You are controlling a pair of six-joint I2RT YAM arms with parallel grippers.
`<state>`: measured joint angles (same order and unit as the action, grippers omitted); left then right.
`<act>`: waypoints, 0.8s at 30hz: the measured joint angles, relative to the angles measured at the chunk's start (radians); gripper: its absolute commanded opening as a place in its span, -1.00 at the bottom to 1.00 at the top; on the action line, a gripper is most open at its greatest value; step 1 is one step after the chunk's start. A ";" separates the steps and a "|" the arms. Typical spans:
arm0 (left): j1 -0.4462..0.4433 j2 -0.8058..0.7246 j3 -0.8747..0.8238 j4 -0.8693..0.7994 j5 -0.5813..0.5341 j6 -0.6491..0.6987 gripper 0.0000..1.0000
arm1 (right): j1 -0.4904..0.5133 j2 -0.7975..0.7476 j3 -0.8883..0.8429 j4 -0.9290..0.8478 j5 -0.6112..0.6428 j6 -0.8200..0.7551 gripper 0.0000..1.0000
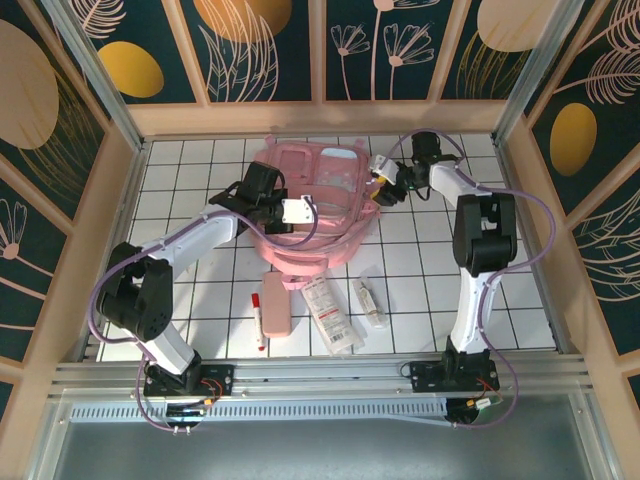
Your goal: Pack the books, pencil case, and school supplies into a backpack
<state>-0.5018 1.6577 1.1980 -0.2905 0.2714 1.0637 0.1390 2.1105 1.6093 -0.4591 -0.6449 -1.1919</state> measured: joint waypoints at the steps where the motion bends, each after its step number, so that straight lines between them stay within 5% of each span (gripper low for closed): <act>1: 0.001 -0.004 -0.001 0.002 0.006 -0.004 -1.00 | 0.000 0.013 0.015 -0.001 0.000 -0.009 0.07; 9: 0.016 -0.011 -0.002 0.010 0.063 -0.037 -1.00 | 0.037 0.059 0.040 -0.009 0.031 -0.087 -0.01; 16: 0.026 -0.016 -0.003 0.011 0.082 -0.049 -1.00 | 0.072 0.082 0.042 -0.028 0.089 -0.144 -0.36; 24: 0.037 -0.016 -0.003 0.025 0.096 -0.079 -1.00 | 0.055 0.061 0.005 -0.042 0.061 -0.216 -1.00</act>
<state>-0.4644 1.6413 1.1946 -0.2657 0.3672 0.9848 0.1940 2.1719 1.6146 -0.5011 -0.5842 -1.4082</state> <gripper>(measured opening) 0.048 0.103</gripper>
